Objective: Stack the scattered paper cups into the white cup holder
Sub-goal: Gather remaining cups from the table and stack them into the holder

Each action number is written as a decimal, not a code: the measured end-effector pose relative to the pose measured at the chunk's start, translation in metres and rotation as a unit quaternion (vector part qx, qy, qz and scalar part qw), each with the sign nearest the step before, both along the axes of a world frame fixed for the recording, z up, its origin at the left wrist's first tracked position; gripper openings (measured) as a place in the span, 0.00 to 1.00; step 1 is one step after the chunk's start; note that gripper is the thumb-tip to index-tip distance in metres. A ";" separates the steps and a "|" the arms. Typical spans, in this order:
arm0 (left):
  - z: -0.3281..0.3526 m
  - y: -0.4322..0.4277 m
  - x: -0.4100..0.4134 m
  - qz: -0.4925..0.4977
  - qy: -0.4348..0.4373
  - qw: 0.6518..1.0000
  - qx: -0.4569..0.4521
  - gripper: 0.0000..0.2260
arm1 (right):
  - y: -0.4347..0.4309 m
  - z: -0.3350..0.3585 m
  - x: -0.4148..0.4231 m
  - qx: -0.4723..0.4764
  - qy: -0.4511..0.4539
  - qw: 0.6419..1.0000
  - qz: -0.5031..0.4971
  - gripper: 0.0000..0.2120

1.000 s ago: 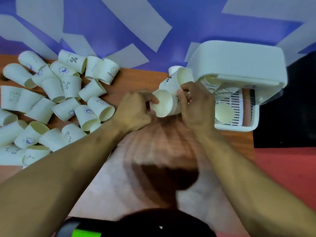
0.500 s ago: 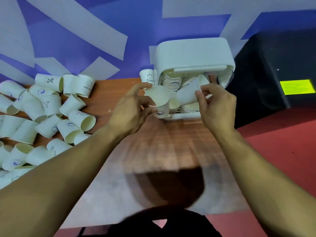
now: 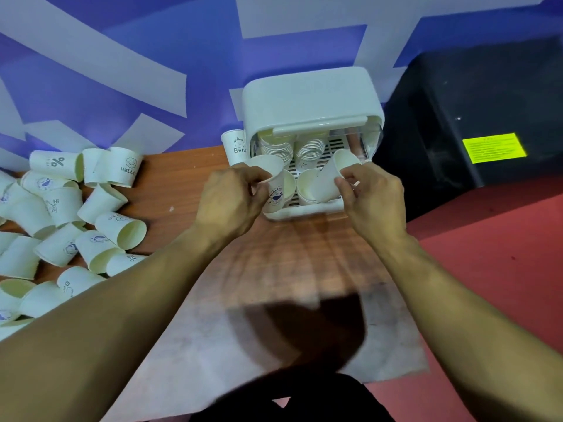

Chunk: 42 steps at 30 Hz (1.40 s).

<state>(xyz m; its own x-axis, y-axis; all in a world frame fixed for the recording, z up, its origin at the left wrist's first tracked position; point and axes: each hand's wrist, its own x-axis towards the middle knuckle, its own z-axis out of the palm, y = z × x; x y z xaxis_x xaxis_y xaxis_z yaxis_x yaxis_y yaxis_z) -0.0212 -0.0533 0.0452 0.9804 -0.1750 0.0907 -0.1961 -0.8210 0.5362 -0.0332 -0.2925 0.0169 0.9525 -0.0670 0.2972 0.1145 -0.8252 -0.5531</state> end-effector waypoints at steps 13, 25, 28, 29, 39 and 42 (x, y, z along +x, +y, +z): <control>-0.030 -0.015 0.018 0.023 -0.044 0.998 0.050 0.08 | 0.003 -0.026 0.023 -0.008 -0.002 0.996 0.083 0.04; -0.041 -0.025 0.012 -0.019 -0.115 0.990 0.083 0.07 | 0.048 -0.050 0.024 -0.151 0.105 0.982 0.041 0.06; -0.046 -0.026 0.014 -0.013 -0.097 0.990 0.099 0.07 | 0.050 -0.055 0.028 -0.155 0.110 0.981 0.041 0.04; -0.049 -0.026 0.014 -0.014 -0.087 0.991 0.106 0.06 | 0.049 -0.056 0.029 -0.155 0.114 0.980 0.041 0.03; -0.082 -0.028 0.012 -0.032 0.007 0.993 0.116 0.17 | 0.061 -0.055 0.027 -0.168 0.140 0.975 0.041 0.07; -0.086 -0.028 0.016 -0.032 0.032 0.993 0.113 0.11 | 0.066 -0.053 0.028 -0.147 0.146 0.978 0.026 0.05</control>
